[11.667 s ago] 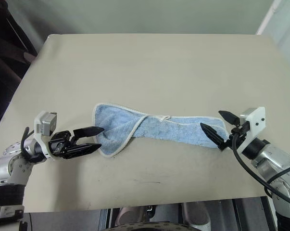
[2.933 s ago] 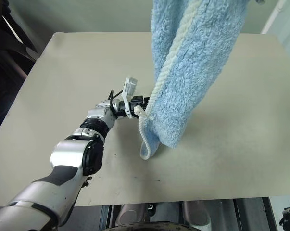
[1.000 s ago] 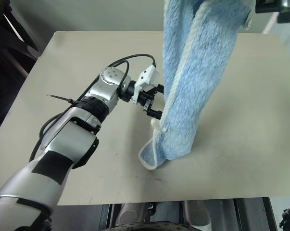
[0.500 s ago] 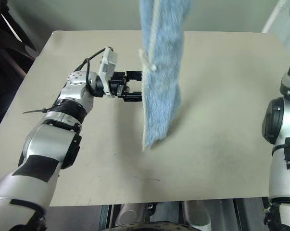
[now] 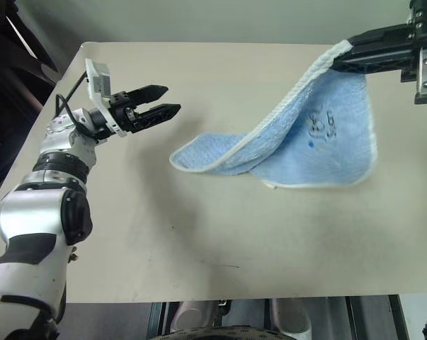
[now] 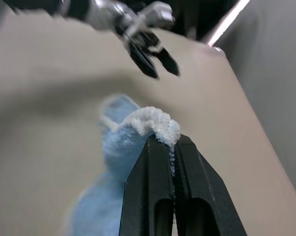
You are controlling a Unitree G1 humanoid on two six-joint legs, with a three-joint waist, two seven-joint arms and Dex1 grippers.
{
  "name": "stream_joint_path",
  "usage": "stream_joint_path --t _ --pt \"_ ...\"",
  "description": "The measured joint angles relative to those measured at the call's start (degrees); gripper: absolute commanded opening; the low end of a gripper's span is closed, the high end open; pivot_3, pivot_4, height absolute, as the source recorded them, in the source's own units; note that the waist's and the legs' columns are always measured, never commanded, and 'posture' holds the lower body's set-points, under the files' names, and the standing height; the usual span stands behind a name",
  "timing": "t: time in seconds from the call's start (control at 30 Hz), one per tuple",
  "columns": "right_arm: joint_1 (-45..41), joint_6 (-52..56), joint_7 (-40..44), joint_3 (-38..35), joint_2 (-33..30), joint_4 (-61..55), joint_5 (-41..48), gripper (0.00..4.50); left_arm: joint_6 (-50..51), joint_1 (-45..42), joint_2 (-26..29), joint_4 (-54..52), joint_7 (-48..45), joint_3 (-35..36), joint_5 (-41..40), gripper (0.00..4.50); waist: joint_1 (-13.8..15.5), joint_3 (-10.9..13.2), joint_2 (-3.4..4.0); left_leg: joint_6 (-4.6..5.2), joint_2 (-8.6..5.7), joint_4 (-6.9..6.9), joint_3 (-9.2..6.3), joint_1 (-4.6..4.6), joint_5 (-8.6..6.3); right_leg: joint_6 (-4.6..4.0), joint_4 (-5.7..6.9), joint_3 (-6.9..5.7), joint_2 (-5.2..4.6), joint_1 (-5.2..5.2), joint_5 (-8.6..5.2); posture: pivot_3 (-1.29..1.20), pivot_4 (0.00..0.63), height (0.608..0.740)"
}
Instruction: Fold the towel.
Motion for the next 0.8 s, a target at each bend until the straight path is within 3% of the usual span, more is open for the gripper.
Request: stream_joint_path --t 0.07,0.33,0.6,0.8 --pt "-0.7 -2.6 -1.7 -0.2 1.3 0.8 -1.9 0.03 0.2 0.0 -1.3 -0.3 -2.7 0.1 1.3 4.50 -0.3 0.0 -0.01 0.67 -0.06 0.05 -0.01 0.05 -0.22 0.04 -0.08 -0.03 -0.05 0.12 0.16 0.00 0.150 0.733" --pt "-2.5 -5.4 -7.9 -0.4 4.9 2.8 -6.4 0.03 0.5 2.9 -2.6 -6.6 -8.5 -4.9 3.1 4.50 -1.1 0.0 0.00 0.87 -0.19 0.05 0.01 0.38 -0.18 0.11 -0.10 -0.04 -0.19 0.43 0.25 0.00 0.150 0.733" --pt "-8.6 -7.3 -12.6 -0.4 5.8 7.4 -11.1 0.03 3.6 11.2 0.6 -23.0 -8.7 -13.5 -7.9 4.50 -1.1 0.0 0.00 0.86 -0.19 0.05 -0.02 0.34 -0.17 0.11 -0.11 -0.04 -0.25 0.41 0.24 0.00 0.150 0.733" --pt "-9.6 -9.1 -15.2 -0.4 8.2 10.2 -13.8 0.03 7.5 14.9 2.3 -32.2 -8.9 -15.7 -14.5 4.50 -1.0 0.0 0.00 0.86 -0.22 0.05 -0.03 0.36 -0.17 0.12 -0.10 -0.06 -0.31 0.43 0.24 0.00 0.150 0.733"
